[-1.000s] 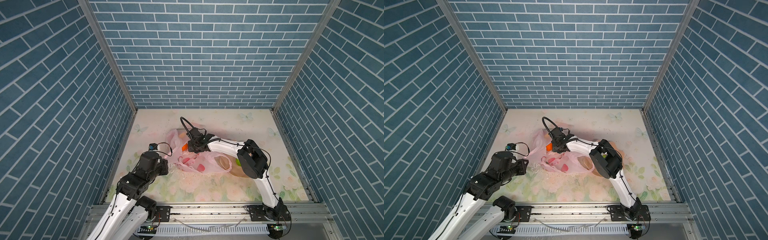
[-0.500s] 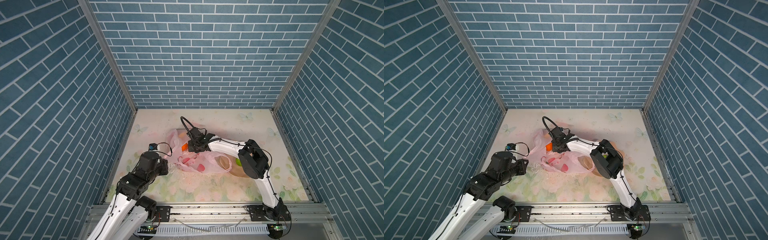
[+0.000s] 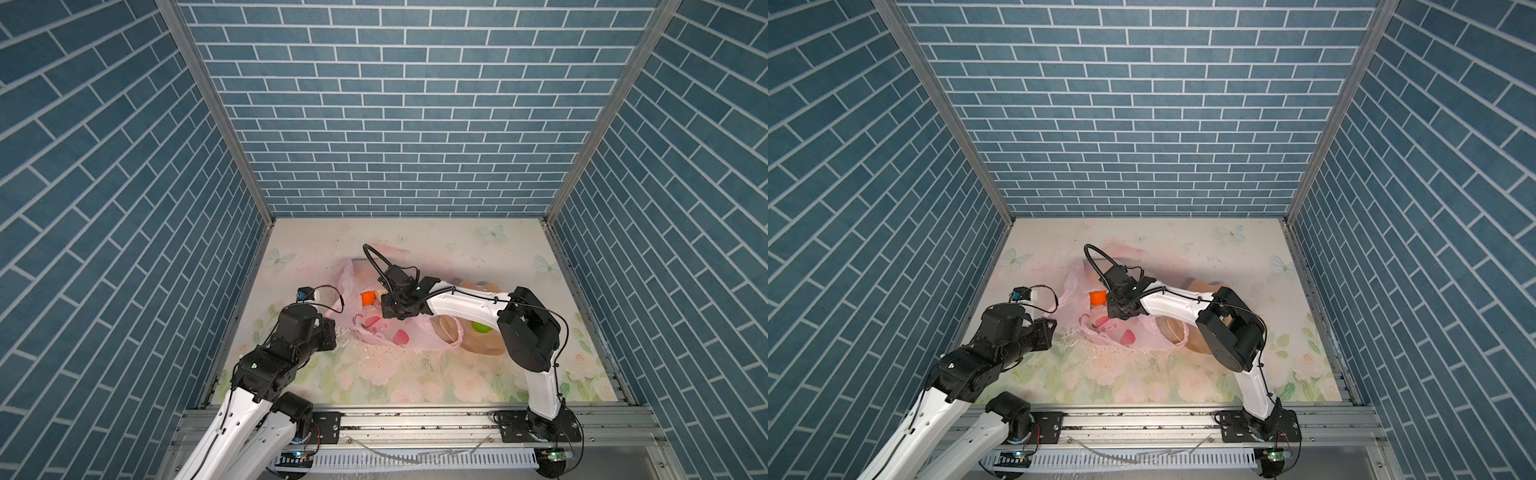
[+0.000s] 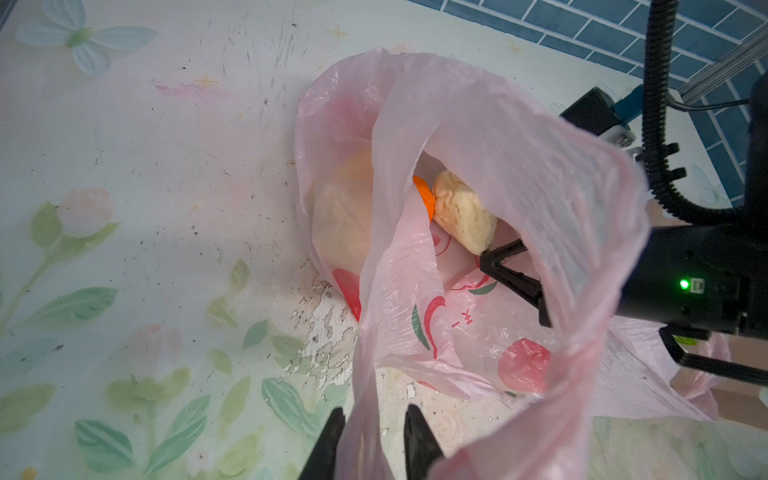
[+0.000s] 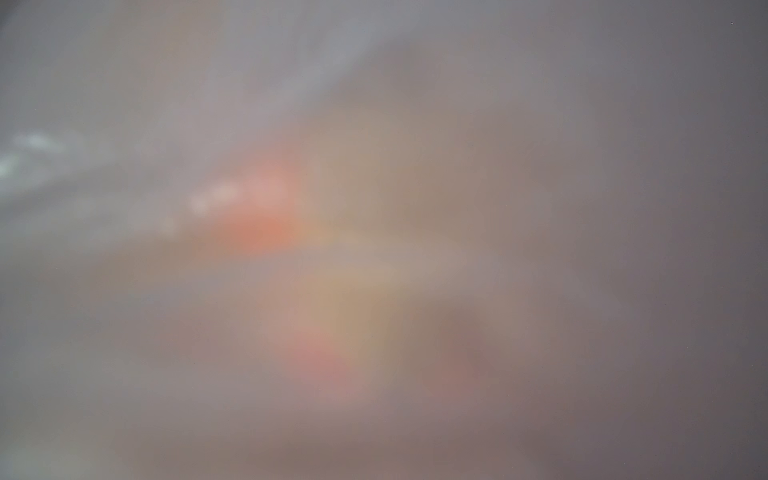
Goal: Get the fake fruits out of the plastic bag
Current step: 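Reach the right gripper into the bag and grasp the cream-coloured fruit, then lift the cream-coloured fruit out of the bag toward the peach bowl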
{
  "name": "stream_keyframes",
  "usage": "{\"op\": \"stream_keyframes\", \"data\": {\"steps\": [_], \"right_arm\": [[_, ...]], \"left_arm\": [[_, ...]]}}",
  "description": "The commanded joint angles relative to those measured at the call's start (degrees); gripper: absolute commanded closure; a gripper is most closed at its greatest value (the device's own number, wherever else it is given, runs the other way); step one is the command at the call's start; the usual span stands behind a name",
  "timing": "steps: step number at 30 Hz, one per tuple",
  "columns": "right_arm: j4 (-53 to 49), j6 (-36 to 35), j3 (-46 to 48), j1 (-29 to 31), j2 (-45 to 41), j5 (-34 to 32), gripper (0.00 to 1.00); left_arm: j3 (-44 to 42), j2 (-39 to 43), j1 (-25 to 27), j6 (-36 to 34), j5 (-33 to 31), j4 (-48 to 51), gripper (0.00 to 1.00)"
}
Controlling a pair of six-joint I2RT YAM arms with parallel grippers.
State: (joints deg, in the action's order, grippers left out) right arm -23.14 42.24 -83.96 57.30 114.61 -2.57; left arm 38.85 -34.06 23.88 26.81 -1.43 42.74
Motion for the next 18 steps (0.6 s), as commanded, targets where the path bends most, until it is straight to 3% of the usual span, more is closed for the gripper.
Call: {"op": "stream_keyframes", "data": {"steps": [1,18], "right_arm": [[-1.2,2.1,2.6,0.4,-3.8,-0.4,1.0],[0.0,3.5,4.3,1.1,-0.8,2.3,0.98]], "left_arm": [[-0.4,0.3,-0.1,0.2,-0.3,0.0,0.73],[-0.5,0.8,-0.1,0.2,-0.4,0.2,0.73]]}}
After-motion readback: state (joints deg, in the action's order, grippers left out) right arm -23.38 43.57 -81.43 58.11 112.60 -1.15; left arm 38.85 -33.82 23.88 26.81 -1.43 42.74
